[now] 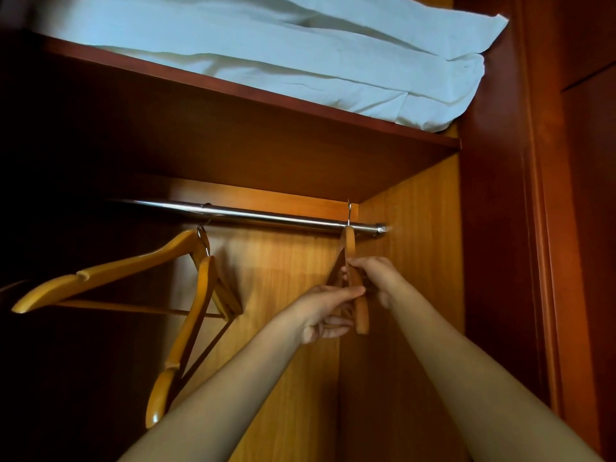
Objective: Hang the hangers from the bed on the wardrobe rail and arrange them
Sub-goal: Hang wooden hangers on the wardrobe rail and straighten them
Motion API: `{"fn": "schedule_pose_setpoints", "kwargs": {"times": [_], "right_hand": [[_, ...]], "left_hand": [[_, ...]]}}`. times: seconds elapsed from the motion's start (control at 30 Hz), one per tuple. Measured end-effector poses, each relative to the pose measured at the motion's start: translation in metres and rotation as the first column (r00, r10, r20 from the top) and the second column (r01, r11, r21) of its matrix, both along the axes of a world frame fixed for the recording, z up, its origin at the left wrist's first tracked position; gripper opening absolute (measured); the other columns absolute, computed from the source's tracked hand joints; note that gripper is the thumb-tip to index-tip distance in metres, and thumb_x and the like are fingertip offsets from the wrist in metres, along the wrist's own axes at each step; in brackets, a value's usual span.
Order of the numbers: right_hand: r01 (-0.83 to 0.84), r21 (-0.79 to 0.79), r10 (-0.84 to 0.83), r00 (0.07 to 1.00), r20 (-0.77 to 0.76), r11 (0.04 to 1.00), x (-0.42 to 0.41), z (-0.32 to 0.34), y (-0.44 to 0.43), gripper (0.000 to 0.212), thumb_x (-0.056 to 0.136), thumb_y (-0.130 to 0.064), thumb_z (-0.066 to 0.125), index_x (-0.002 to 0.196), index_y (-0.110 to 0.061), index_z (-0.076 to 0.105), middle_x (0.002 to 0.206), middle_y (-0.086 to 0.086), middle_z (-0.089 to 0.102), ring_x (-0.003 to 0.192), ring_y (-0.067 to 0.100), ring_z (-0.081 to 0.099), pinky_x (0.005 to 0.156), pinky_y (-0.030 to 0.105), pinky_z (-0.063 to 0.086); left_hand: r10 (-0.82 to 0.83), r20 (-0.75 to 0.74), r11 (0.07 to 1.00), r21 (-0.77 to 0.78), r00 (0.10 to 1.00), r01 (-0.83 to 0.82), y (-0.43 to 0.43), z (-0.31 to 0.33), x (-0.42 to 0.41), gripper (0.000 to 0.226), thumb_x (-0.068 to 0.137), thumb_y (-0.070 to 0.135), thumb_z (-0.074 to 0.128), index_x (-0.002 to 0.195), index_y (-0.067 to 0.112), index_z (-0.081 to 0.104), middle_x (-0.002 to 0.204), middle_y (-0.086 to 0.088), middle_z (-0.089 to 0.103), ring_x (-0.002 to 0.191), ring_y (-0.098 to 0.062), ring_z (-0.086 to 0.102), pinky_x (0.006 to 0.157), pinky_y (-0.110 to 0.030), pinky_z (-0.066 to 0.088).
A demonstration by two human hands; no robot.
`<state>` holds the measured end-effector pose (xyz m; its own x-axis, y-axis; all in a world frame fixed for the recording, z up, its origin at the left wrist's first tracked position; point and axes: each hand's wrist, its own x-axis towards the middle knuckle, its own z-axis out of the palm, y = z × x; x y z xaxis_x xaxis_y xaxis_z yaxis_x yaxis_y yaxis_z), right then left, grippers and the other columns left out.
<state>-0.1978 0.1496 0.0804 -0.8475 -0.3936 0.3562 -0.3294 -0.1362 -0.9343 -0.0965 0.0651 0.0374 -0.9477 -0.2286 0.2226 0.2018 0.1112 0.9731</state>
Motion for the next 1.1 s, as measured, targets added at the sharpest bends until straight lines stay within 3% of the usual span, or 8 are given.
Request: {"fn": "schedule_pose_setpoints", "kwargs": {"times": [0.1,0.3,0.43,0.53,0.63,0.73,0.97,1.1], "right_hand": [[-0.011,0.039,0.012,1.000,-0.009,0.999,-0.002,0.000,-0.003,0.021,0.089,-0.014,0.061,0.107,-0.006,0.064,0.069,0.005,0.067,0.052,0.013,0.062,0.047,0.022,0.042],[0.009,0.044,-0.008,1.000,-0.023,0.999,-0.010,-0.009,-0.005,0.012,0.088,-0.009,0.062,0.100,-0.009,0.062,0.074,0.006,0.064,0.063,0.017,0.061,0.063,0.034,0.050],[0.054,0.144,-0.047,0.998,-0.051,0.988,-0.010,-0.016,0.001,0.016,0.090,-0.011,0.060,0.105,-0.005,0.063,0.095,0.006,0.064,0.099,0.026,0.061,0.097,0.048,0.044],[0.070,0.160,-0.062,0.997,-0.051,0.985,-0.011,-0.021,0.005,0.022,0.090,-0.009,0.059,0.109,0.001,0.062,0.102,0.011,0.064,0.120,0.040,0.052,0.101,0.052,0.038],[0.041,0.169,-0.039,0.999,-0.015,0.985,-0.013,-0.024,0.008,0.030,0.090,-0.007,0.059,0.119,0.001,0.059,0.093,0.013,0.067,0.098,0.035,0.064,0.081,0.046,0.053],[-0.002,0.158,-0.005,0.999,0.048,0.987,-0.016,-0.027,0.012,0.030,0.089,-0.009,0.061,0.119,-0.008,0.056,0.073,0.002,0.058,0.062,0.013,0.052,0.049,0.026,0.041],[-0.026,0.139,0.021,0.999,0.041,0.990,-0.022,-0.029,0.015,0.029,0.087,-0.008,0.064,0.111,-0.016,0.050,0.090,0.004,0.060,0.078,0.016,0.057,0.064,0.028,0.046],[0.213,0.274,-0.144,0.957,-0.251,0.938,-0.014,-0.022,0.005,0.007,0.090,-0.013,0.060,0.092,-0.017,0.055,0.089,0.003,0.057,0.072,0.014,0.053,0.065,0.028,0.044]], "left_hand": [[0.031,0.003,0.999,-0.026,1.000,-0.031,-0.006,0.003,-0.007,0.046,0.085,0.036,0.066,0.123,0.010,0.062,0.106,-0.004,0.065,0.084,-0.016,0.064,0.062,-0.022,0.050],[0.036,0.028,0.998,-0.050,0.999,-0.034,-0.009,-0.009,-0.019,0.046,0.083,0.037,0.068,0.121,0.012,0.062,0.106,-0.003,0.065,0.101,-0.021,0.063,0.066,-0.023,0.050],[0.007,0.065,0.999,-0.047,0.998,-0.004,-0.007,-0.016,-0.025,0.041,0.084,0.038,0.067,0.116,0.013,0.063,0.098,-0.001,0.066,0.096,-0.019,0.064,0.069,-0.024,0.051],[-0.011,0.082,0.999,-0.043,0.997,0.015,-0.005,-0.022,-0.029,0.046,0.084,0.038,0.067,0.121,0.012,0.061,0.103,-0.003,0.067,0.099,-0.020,0.064,0.071,-0.026,0.052],[-0.021,0.105,0.999,-0.035,0.994,0.025,-0.003,-0.029,-0.032,0.047,0.085,0.037,0.066,0.124,0.012,0.059,0.122,-0.009,0.063,0.114,-0.025,0.061,0.075,-0.029,0.052],[-0.038,0.115,0.999,-0.006,0.993,0.039,-0.003,-0.033,-0.032,0.038,0.085,0.037,0.066,0.116,0.015,0.061,0.125,-0.008,0.061,0.113,-0.025,0.060,0.075,-0.030,0.052],[0.016,0.102,1.000,-0.014,0.995,-0.014,-0.020,-0.034,-0.018,0.036,0.087,0.040,0.062,0.110,0.013,0.063,0.119,-0.009,0.064,0.110,-0.023,0.061,0.086,-0.034,0.050],[0.269,0.013,0.923,-0.290,0.963,-0.253,-0.031,-0.025,0.007,0.041,0.089,0.038,0.060,0.118,0.009,0.060,0.102,-0.003,0.063,0.095,-0.016,0.059,0.075,-0.028,0.049]]}}
